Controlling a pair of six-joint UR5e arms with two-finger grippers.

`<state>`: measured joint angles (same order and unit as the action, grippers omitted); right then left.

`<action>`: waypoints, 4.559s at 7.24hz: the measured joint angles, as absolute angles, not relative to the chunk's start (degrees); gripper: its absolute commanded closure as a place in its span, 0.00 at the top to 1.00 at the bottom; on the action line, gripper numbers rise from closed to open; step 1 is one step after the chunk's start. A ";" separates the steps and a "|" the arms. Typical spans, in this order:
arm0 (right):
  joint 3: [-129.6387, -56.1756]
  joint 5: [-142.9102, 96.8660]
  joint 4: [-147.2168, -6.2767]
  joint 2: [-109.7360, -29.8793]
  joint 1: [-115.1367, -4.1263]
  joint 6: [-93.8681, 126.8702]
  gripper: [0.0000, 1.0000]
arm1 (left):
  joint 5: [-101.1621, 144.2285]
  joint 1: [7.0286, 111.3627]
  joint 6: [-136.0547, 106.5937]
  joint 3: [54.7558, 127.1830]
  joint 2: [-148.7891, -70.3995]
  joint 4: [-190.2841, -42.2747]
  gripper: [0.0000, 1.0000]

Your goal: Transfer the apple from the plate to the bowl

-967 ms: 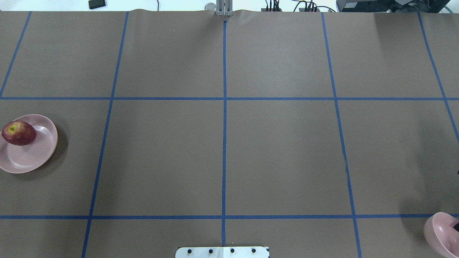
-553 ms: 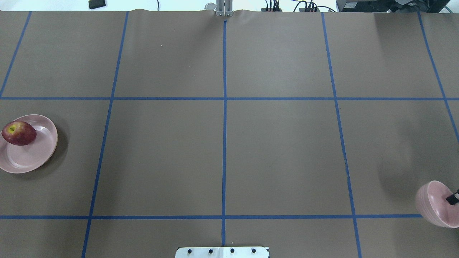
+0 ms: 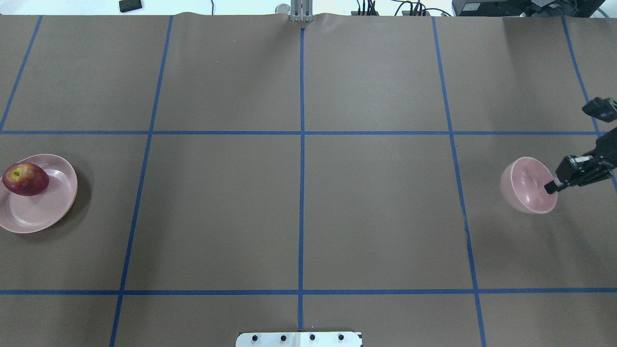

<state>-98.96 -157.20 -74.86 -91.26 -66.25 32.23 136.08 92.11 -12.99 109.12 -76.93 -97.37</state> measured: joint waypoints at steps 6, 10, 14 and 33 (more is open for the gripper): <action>-83.00 -143.67 -103.72 -47.02 -57.48 41.88 0.00 | 136.78 92.02 -13.48 107.58 -76.93 -97.32 0.99; -69.62 -134.90 -85.24 -39.56 -45.80 56.63 0.00 | 137.10 92.02 -13.45 106.55 -77.29 -97.34 0.99; -68.76 -133.54 -83.17 -39.01 -41.88 58.68 0.00 | 137.11 92.02 -13.45 106.20 -77.60 -97.41 0.99; -79.68 -130.24 -87.36 -44.40 -52.08 58.27 1.00 | 124.46 64.24 -46.43 98.09 -85.35 -118.47 0.99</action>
<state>-79.68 -130.24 -87.36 -44.40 -52.08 58.27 124.46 64.24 -46.43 98.09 -85.35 -118.47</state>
